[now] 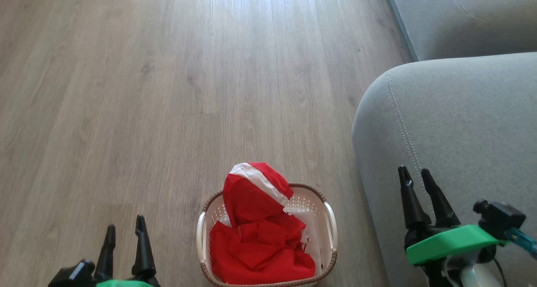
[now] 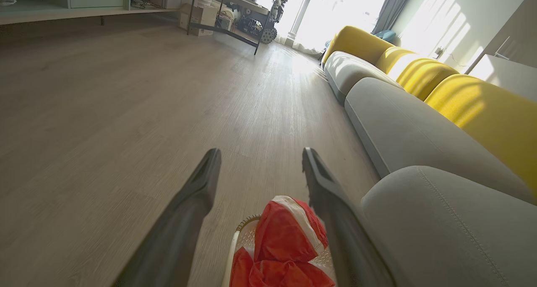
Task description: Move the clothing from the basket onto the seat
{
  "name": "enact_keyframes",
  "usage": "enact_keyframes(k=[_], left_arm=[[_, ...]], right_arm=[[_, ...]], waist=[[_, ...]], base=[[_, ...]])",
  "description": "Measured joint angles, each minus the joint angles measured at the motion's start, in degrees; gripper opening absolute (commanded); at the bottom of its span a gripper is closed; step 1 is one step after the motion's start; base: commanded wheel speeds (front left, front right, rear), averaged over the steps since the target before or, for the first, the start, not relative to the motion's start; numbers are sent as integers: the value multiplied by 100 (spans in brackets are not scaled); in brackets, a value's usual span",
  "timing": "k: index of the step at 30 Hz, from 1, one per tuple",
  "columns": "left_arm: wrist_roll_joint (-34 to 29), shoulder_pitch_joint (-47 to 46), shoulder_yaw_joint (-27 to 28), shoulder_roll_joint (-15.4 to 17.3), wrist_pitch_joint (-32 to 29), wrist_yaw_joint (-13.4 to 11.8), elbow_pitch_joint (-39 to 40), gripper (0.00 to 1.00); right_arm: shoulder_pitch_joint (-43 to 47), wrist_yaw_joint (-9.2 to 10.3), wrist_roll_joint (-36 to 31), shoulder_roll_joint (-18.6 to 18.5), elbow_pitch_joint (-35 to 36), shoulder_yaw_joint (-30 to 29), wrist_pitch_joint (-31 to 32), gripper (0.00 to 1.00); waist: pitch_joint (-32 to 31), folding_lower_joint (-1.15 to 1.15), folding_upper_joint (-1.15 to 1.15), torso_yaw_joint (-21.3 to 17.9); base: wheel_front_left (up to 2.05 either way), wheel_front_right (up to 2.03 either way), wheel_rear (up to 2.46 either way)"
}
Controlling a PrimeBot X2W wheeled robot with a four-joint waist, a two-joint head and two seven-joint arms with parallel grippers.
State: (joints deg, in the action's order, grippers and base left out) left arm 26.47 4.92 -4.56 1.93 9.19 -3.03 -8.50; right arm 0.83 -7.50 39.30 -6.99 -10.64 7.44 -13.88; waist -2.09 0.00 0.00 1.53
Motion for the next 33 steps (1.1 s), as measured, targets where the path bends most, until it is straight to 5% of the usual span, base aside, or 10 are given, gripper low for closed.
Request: enact_keyframes(k=[33], left_arm=[[-2065,105,-123,36,509,-102,-164,100]], right_arm=[[4,0,-2614,382,-30,-492,-43,100]], waist=[[-24,0,0,40]], base=[[0,0,0]])
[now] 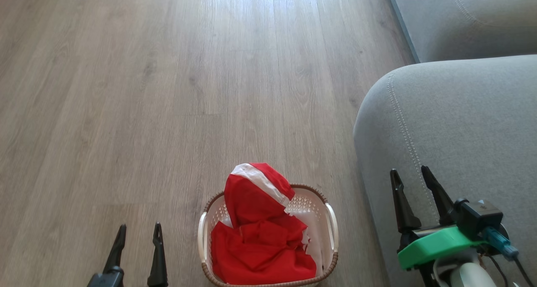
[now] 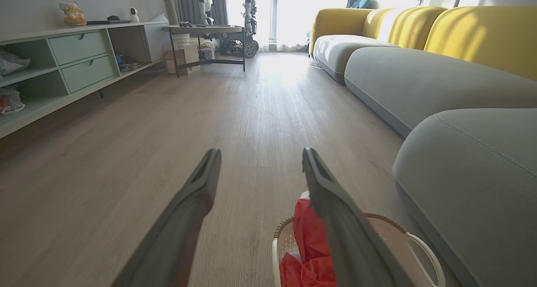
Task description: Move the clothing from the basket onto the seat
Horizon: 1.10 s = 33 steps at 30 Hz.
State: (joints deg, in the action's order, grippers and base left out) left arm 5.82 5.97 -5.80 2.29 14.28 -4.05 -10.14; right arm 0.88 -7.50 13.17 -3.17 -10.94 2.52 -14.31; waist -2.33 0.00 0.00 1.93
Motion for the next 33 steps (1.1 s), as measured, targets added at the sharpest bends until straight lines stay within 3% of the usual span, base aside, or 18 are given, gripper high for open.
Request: enact_keyframes(k=[33], left_arm=[[-14,-10,-64,1,0,3,-114,100]], right_arm=[[-1,0,-53,19,-2,-71,-8,100]], waist=[[144,0,0,-33]], base=[[0,0,0]])
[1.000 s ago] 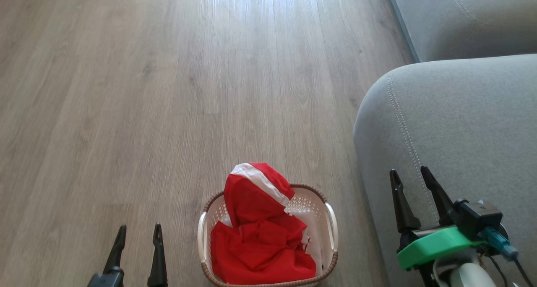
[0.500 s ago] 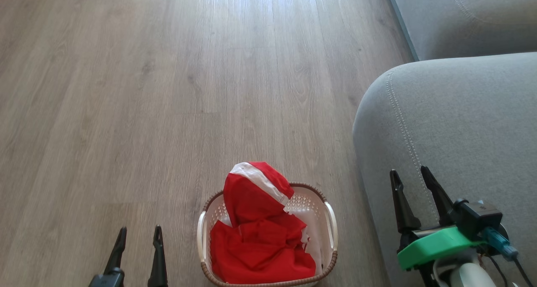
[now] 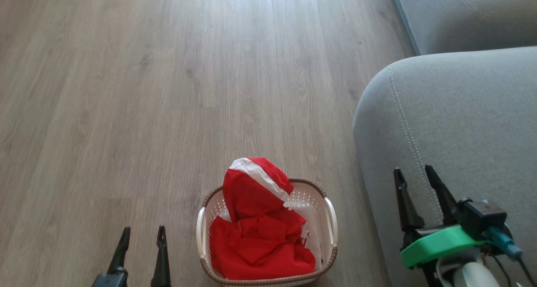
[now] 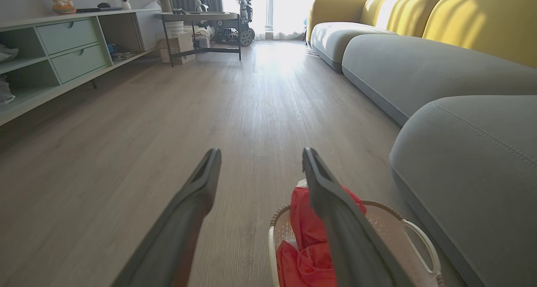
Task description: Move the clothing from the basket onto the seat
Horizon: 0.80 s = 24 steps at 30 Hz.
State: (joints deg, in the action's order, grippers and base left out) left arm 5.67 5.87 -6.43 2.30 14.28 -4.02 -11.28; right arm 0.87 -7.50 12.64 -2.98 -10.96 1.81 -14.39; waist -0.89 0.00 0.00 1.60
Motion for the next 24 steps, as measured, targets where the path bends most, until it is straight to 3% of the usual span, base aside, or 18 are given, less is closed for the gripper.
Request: enact_keyframes(k=[13,24], left_arm=[[-19,-831,-588,2,1,55,-527,100],[-96,-2297,-1070,-1,1,155,-1501,100]], right_arm=[[-294,0,-252,7,421,-432,-2,100],[-1285,0,-427,7,1003,-642,-9,100]], waist=[[725,0,0,-7],[2022,0,0,-149]], base=[[0,0,0],[0,0,0]])
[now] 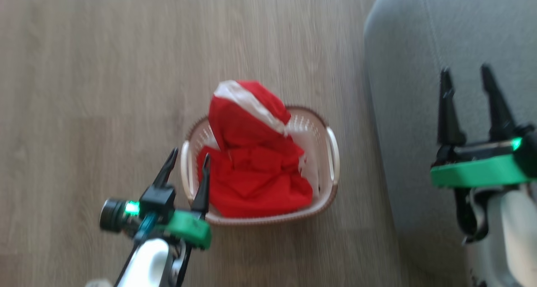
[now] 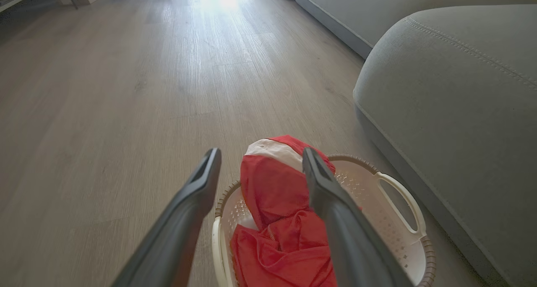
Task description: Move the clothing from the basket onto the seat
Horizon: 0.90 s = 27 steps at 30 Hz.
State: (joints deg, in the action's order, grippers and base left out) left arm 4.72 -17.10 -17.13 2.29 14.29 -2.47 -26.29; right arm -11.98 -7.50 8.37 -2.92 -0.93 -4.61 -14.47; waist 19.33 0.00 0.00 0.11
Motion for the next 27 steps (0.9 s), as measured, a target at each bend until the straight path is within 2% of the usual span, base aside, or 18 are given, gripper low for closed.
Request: enact_keyframes(k=[14,20,27], left_arm=[[-422,-1746,-560,1,0,245,-2147,100],[-595,-2342,-795,0,0,347,-2694,100],[-678,-3077,-867,19,0,348,-3411,100]], right_arm=[[-988,-1,-22,-2,753,-14,-18,100],[-1069,-1,23,-2,1029,11,-18,100],[-1234,-1,27,-2,1316,123,-19,100]], waist=[[1739,-1,0,-435],[2296,-1,0,-670],[2844,-1,0,-872]], base=[[0,0,0],[0,0,0],[0,0,0]])
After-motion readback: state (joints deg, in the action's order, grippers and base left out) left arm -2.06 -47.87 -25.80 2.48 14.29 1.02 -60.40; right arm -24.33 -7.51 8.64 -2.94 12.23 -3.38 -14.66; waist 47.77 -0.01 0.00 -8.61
